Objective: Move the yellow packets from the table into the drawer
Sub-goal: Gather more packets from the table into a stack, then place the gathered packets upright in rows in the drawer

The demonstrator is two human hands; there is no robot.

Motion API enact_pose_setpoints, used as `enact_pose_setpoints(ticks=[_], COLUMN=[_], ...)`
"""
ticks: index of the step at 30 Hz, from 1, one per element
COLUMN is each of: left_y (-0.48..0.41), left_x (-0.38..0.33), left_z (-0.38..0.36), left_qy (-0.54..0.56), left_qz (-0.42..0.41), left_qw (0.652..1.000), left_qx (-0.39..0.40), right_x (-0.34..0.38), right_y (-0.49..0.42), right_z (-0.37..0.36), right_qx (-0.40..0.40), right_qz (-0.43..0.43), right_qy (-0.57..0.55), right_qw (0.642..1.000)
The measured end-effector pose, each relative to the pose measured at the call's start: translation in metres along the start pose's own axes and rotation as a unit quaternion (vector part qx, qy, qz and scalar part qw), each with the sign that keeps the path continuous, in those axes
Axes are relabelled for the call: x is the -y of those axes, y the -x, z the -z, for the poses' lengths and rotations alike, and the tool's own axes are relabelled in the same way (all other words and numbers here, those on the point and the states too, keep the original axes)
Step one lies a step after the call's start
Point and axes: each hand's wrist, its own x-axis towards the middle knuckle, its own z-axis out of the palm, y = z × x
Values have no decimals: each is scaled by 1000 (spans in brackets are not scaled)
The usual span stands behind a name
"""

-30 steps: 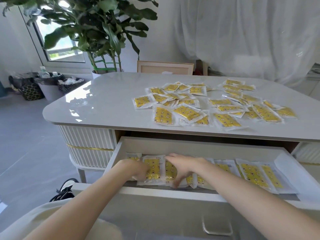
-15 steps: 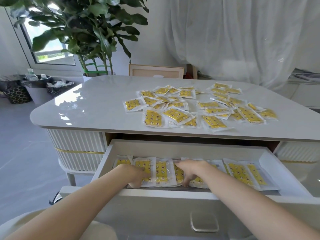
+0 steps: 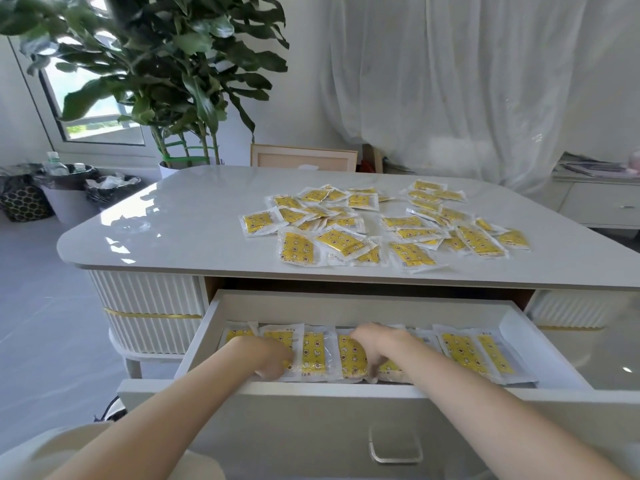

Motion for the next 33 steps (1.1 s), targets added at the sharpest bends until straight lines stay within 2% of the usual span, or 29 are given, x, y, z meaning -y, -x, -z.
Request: enact_pose_setpoints(ticks=[6, 13, 17, 22, 28, 30, 33], left_y=[15, 39, 63, 77, 57, 41, 19], left_x=[-14, -21, -16, 0, 11, 15, 18], left_z=[15, 37, 51, 74, 92, 96, 101], left_qy=[60, 142, 210, 310, 375, 383, 394], left_qz=[-37, -68, -76, -67, -39, -20, 8], left_qw=[994, 962, 927, 855, 810, 813, 826], left_qx=[-81, -222, -301, -410, -448, -438, -402], right_x=[-22, -42, -52, -55, -44, -41, -38], right_y=[30, 83, 116, 128, 86, 67, 42], right_z=[17, 50, 74, 96, 121, 129, 137], right_qx=[-36, -107, -188, -306, -342, -329, -287], right_qz=[-7, 23, 39, 34, 11, -9, -42], right_qy=[-68, -140, -189, -256, -338, -381, -413], right_qw=[997, 984, 963, 916, 877, 864, 863])
